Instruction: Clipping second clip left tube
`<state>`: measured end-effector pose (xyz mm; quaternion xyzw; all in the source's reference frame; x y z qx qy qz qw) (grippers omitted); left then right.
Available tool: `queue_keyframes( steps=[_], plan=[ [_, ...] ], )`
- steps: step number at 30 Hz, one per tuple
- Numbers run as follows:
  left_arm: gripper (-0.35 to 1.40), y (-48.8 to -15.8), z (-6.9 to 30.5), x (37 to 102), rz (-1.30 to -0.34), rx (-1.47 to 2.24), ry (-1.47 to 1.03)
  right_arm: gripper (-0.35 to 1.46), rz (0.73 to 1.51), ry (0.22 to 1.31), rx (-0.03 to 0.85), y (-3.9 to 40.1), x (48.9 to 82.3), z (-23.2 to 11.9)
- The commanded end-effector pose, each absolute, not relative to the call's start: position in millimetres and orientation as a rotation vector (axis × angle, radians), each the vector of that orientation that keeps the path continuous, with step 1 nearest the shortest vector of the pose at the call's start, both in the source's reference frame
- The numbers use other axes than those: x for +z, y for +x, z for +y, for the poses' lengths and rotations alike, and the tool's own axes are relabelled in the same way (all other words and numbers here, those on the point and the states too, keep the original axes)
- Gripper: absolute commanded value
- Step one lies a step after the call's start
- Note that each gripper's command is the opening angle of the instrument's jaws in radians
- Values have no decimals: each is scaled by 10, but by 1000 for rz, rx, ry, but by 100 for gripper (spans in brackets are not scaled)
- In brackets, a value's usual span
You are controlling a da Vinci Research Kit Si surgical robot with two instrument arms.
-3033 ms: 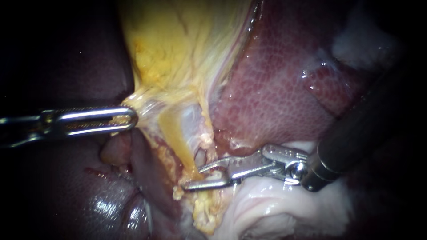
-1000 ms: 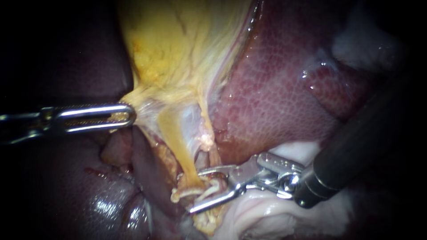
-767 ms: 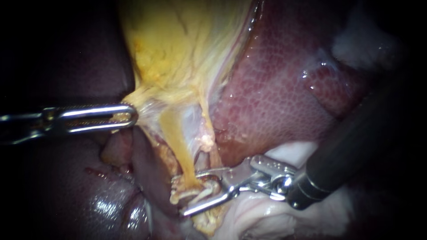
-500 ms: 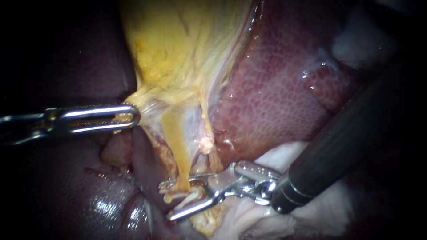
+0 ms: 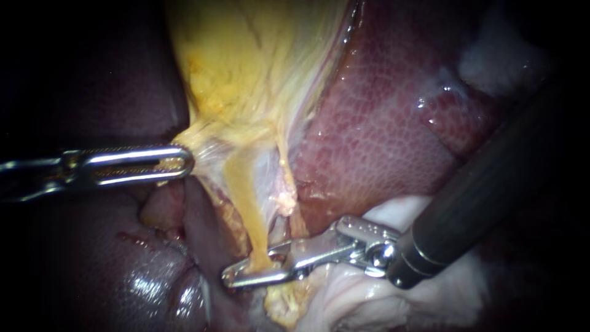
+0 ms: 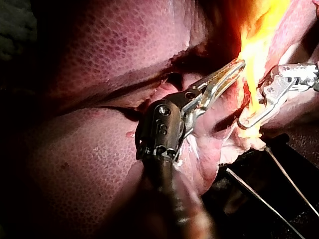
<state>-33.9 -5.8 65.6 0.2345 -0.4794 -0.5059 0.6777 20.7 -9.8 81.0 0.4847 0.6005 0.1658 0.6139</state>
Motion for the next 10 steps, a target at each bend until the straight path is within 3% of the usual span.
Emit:
queue_keyframes(
  steps=[1,10],
  plan=[
    [-35,-339,-58,655,-1078,-1137,527,-35,1385,1117,381,207,811,-99],
    [-35,-339,-58,654,-1078,-1137,527,-35,1385,1116,382,206,816,-97]
  ],
)
